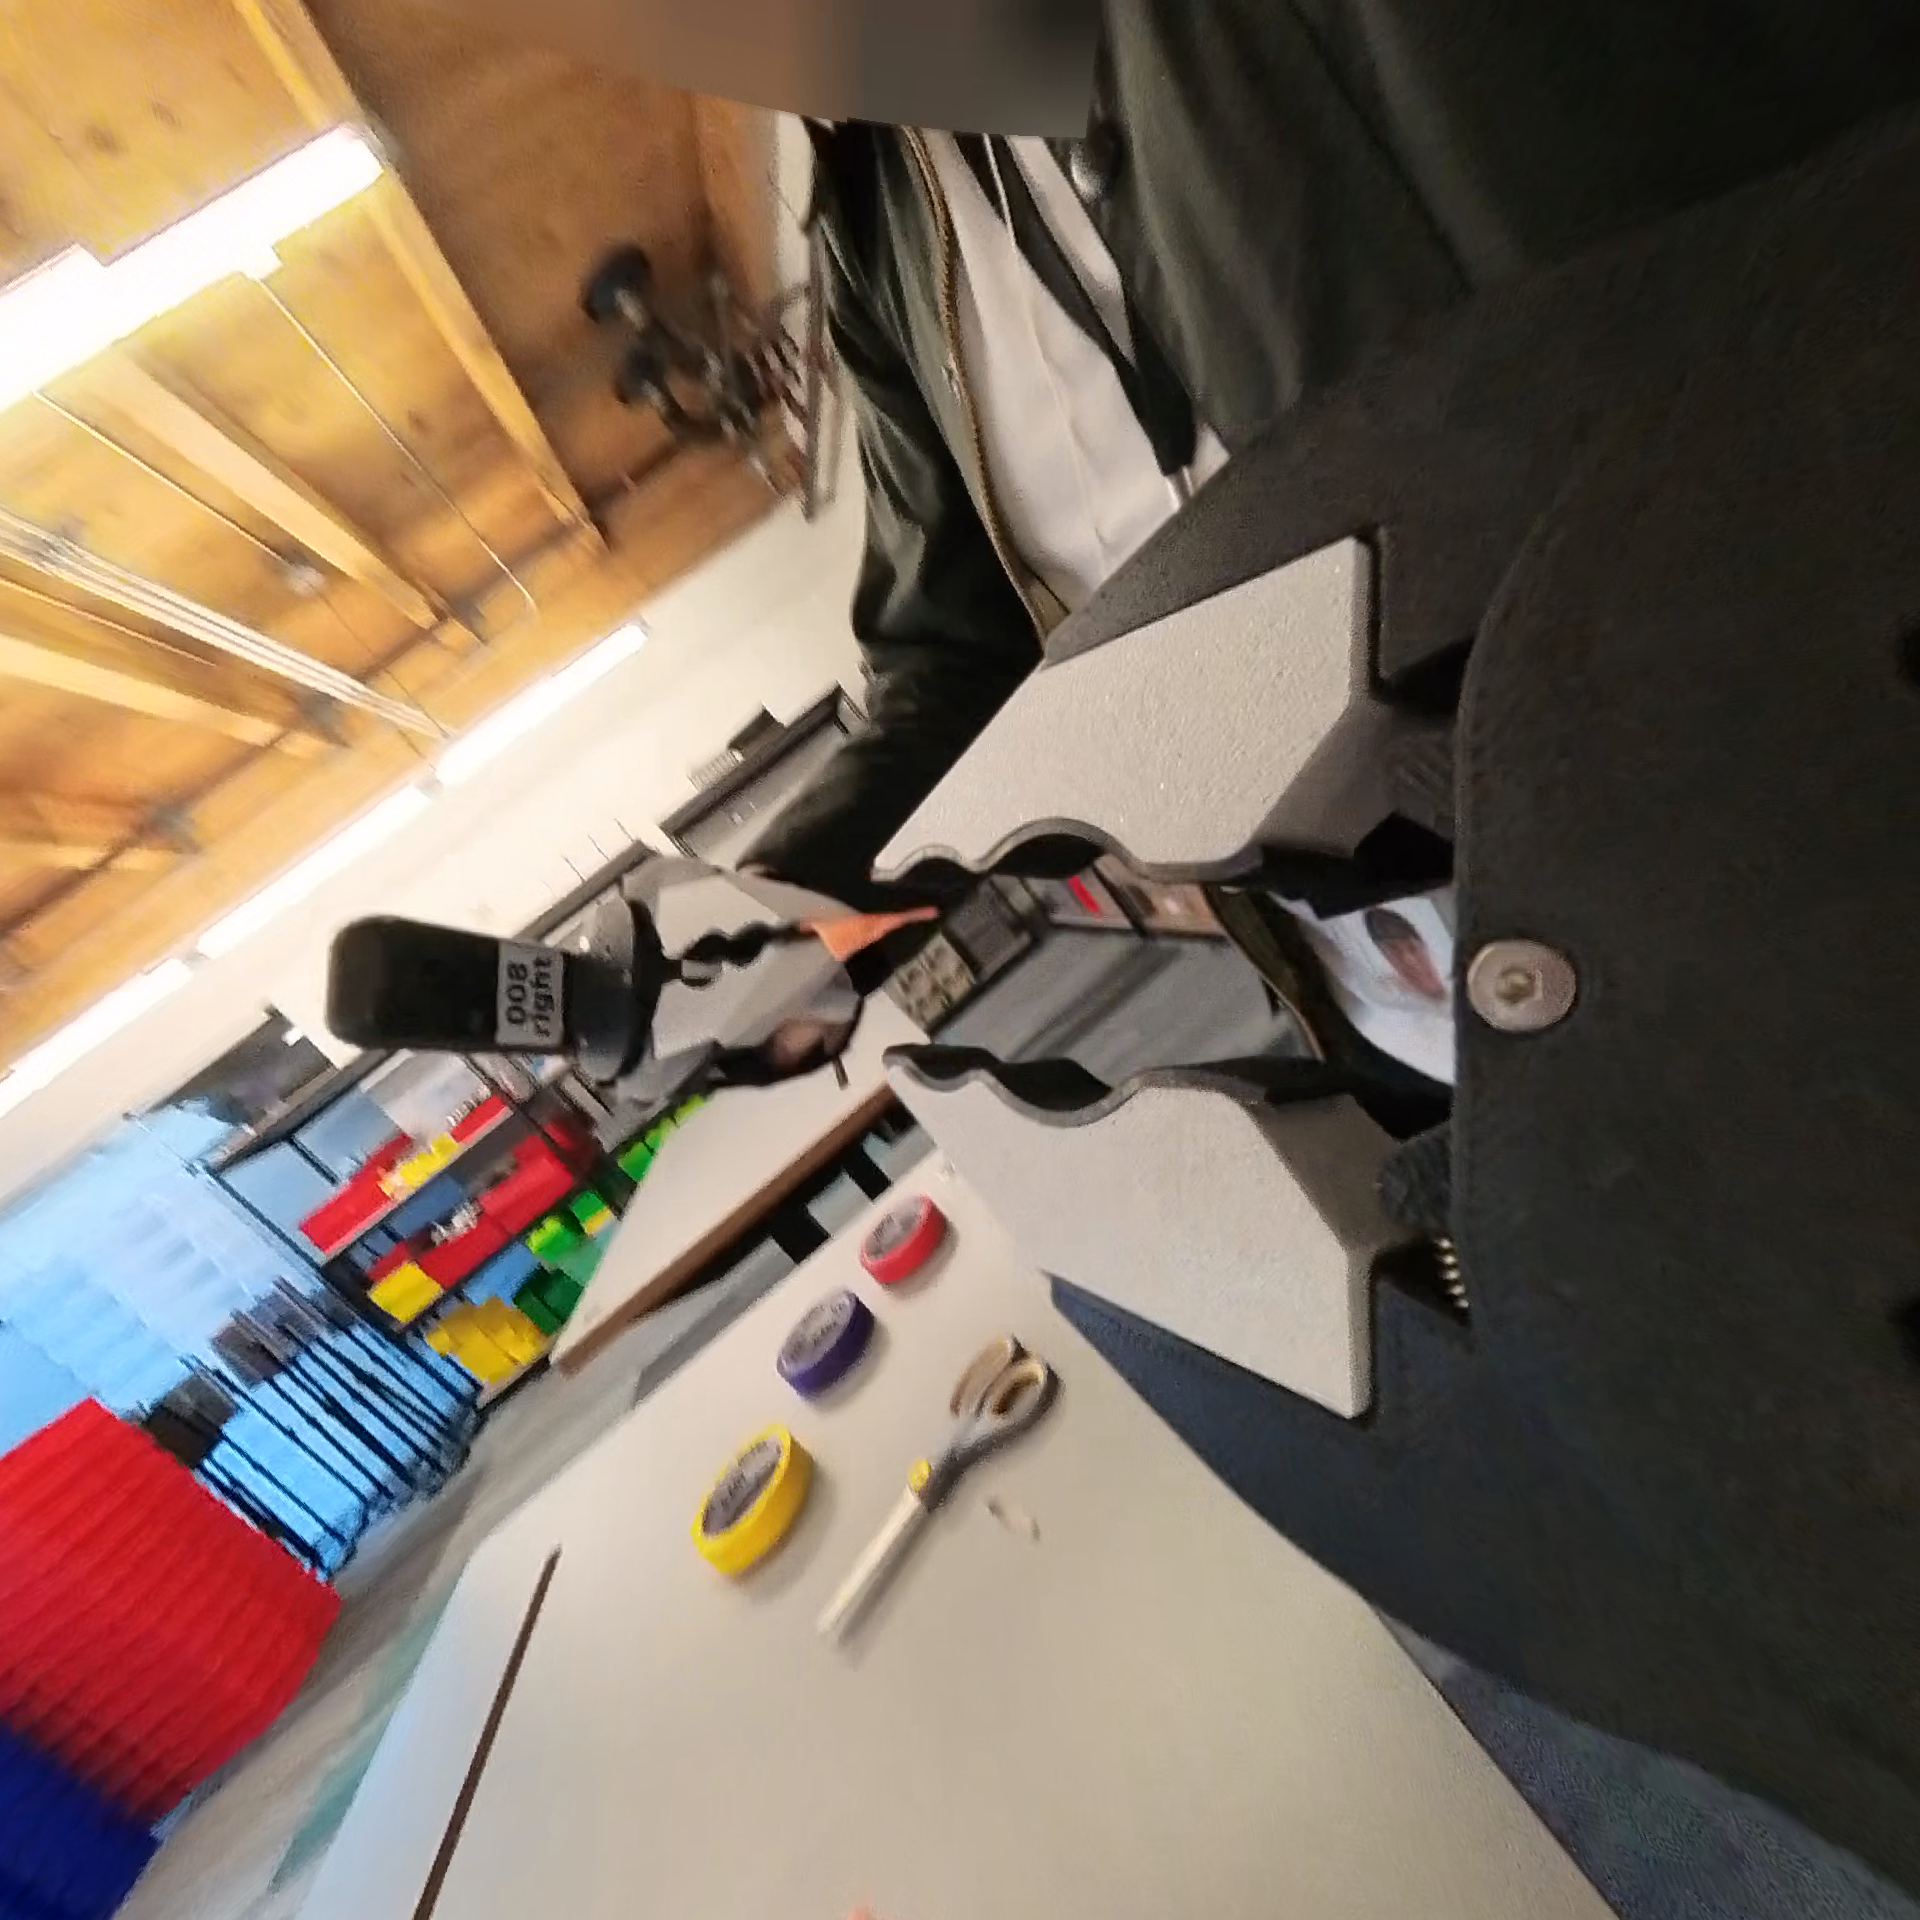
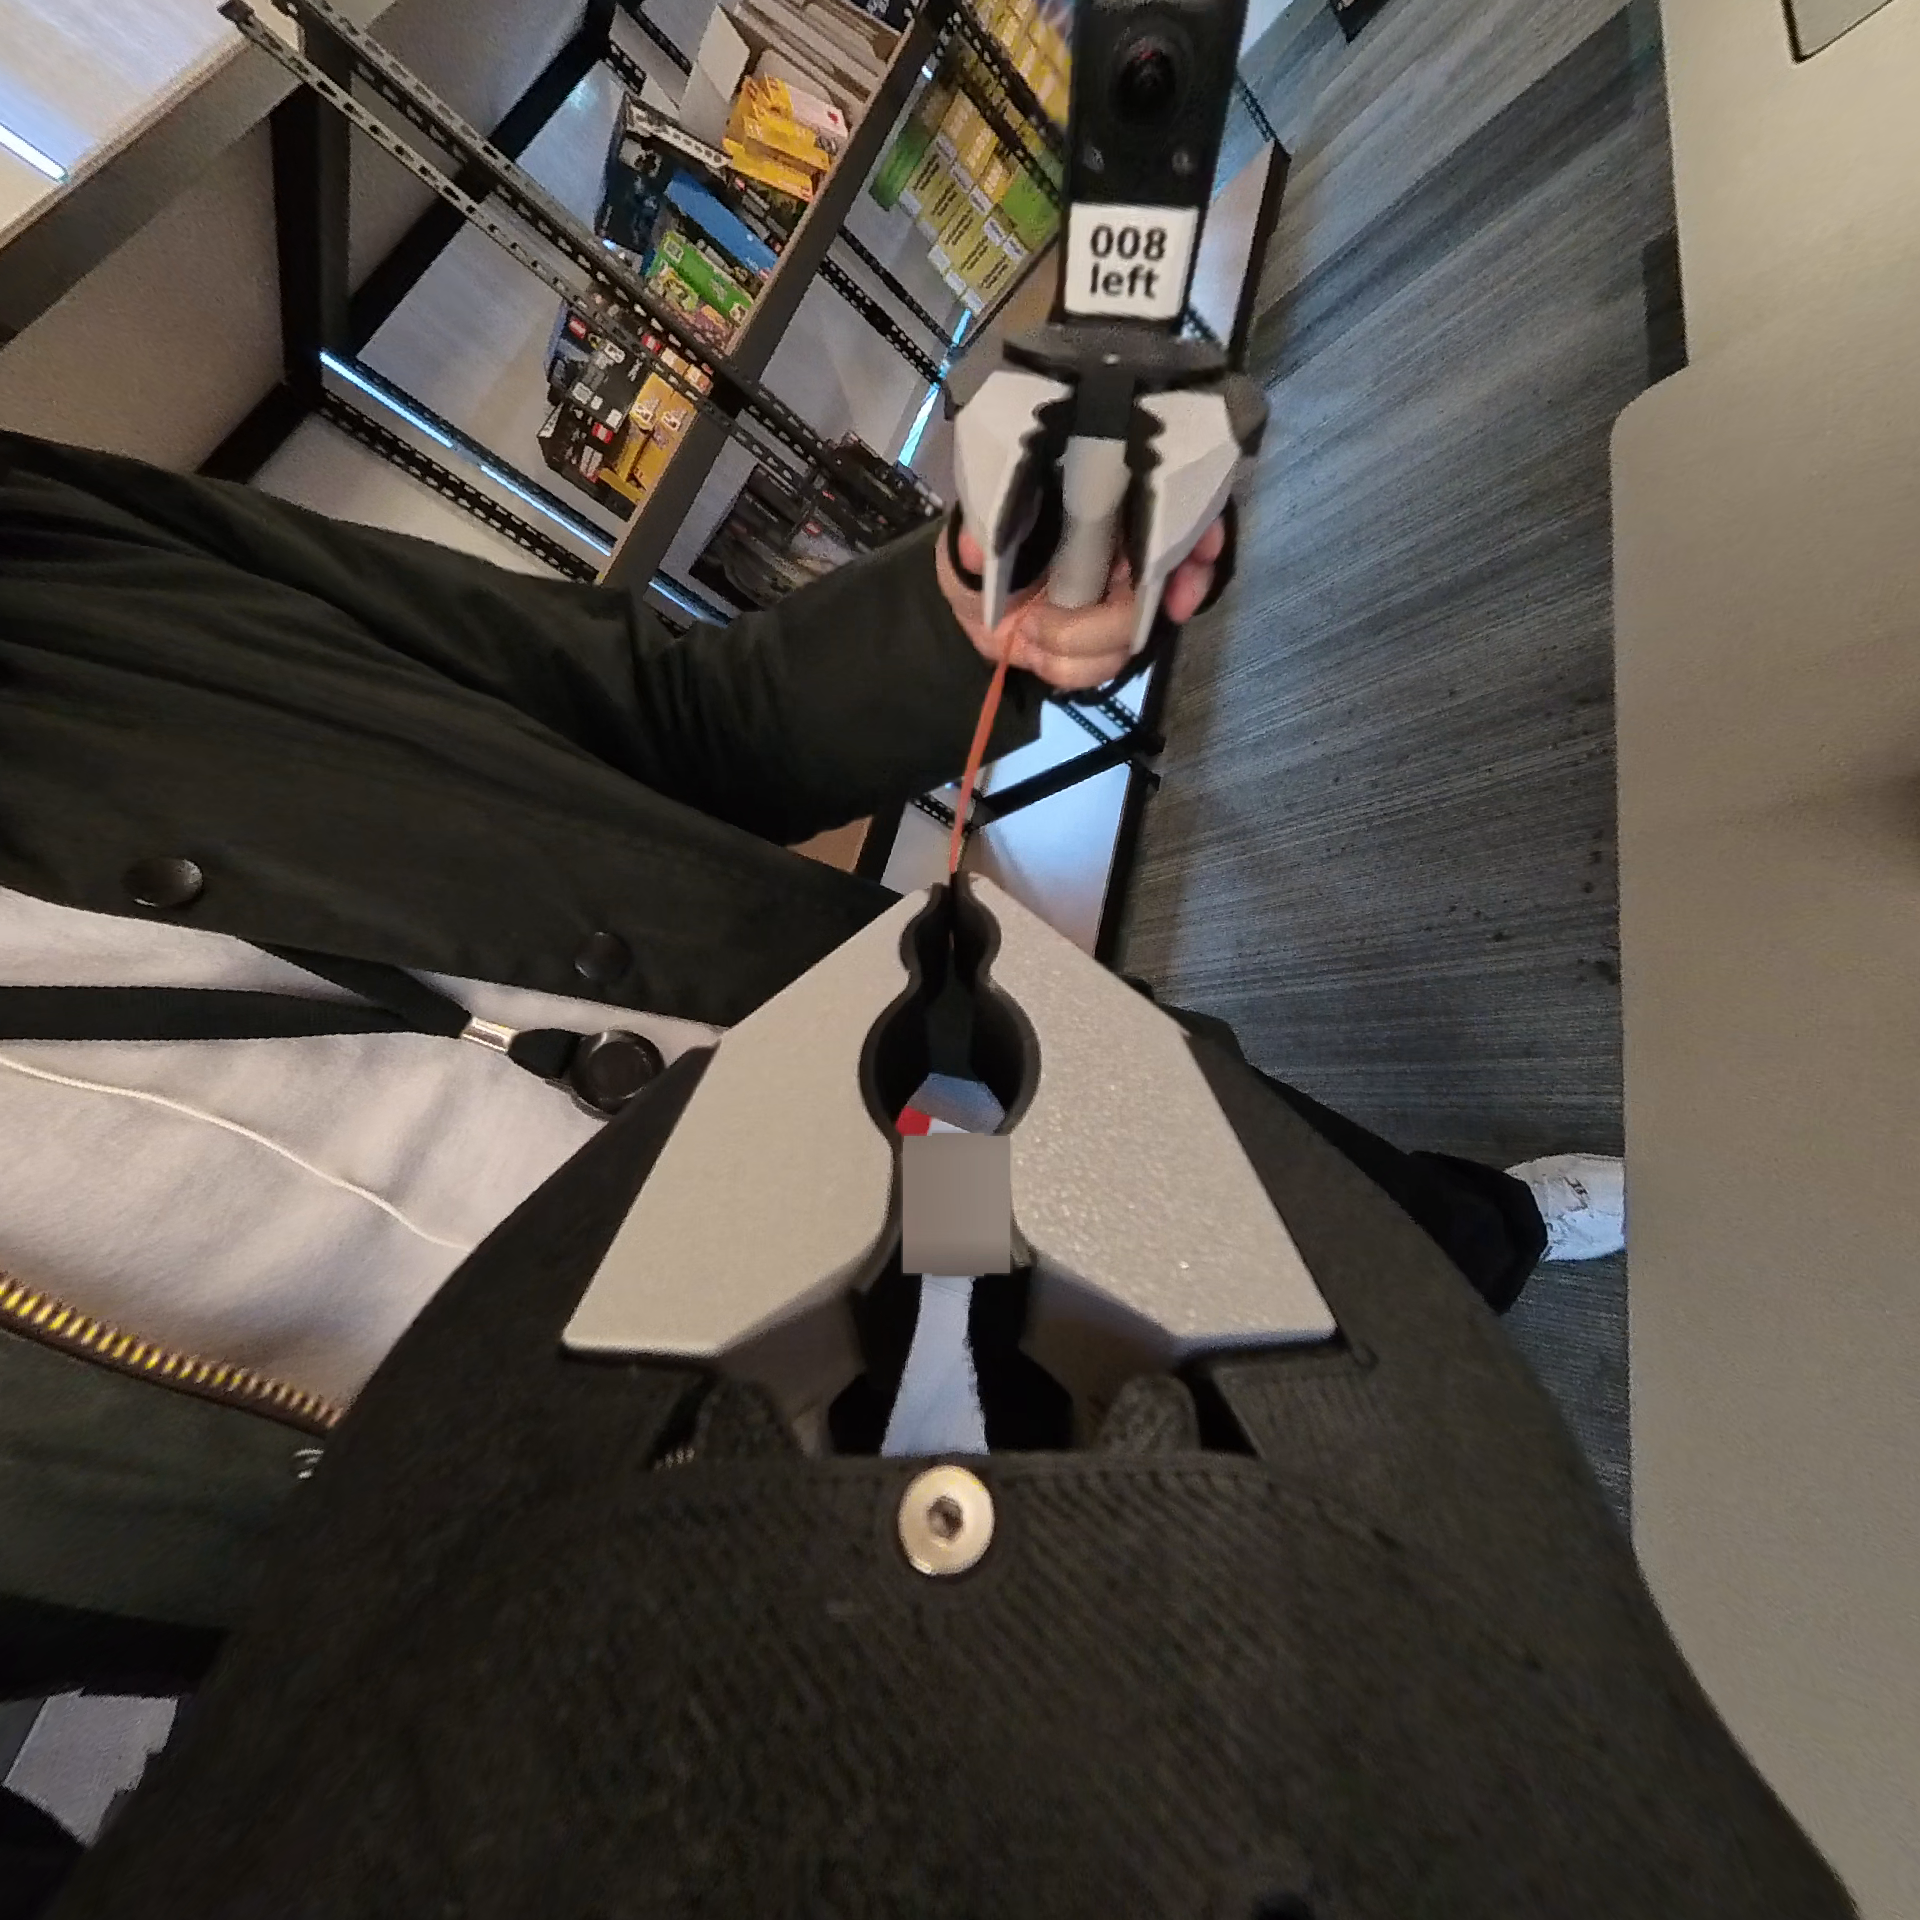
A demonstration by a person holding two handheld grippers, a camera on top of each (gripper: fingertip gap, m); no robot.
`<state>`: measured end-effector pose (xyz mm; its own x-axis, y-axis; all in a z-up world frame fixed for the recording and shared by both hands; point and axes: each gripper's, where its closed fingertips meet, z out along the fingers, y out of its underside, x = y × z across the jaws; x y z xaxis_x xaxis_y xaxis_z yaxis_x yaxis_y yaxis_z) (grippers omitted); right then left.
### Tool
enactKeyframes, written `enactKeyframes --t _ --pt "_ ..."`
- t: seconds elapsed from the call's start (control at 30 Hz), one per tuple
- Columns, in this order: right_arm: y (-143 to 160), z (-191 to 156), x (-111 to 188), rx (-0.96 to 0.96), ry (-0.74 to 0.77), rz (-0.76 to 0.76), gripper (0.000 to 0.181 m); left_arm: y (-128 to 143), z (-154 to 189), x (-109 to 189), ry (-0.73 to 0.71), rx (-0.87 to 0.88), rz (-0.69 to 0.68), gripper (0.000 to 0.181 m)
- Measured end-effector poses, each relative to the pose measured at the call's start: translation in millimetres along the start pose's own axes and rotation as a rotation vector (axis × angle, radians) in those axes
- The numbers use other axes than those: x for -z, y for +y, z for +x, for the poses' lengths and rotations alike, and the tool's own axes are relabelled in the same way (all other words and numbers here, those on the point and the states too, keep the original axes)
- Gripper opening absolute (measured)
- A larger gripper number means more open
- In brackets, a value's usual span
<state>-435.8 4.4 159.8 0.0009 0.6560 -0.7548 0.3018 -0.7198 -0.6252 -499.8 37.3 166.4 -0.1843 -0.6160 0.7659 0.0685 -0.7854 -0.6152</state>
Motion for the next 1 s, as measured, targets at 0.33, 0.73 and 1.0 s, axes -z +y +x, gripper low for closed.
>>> enactKeyframes --t 0.33,0.73,1.0 --pt "6 14 0 -0.016 0.02 0.041 0.0 15 -12 -22 -0.041 0.055 -0.081 0.013" --pt "29 96 -29 -0.265 0.118 0.311 0.0 26 -91 15 -0.47 -0.107 -0.456 0.0" --pt "27 189 -46 -0.462 0.29 0.528 0.0 17 -197 40 -0.619 -0.153 -0.829 0.0"
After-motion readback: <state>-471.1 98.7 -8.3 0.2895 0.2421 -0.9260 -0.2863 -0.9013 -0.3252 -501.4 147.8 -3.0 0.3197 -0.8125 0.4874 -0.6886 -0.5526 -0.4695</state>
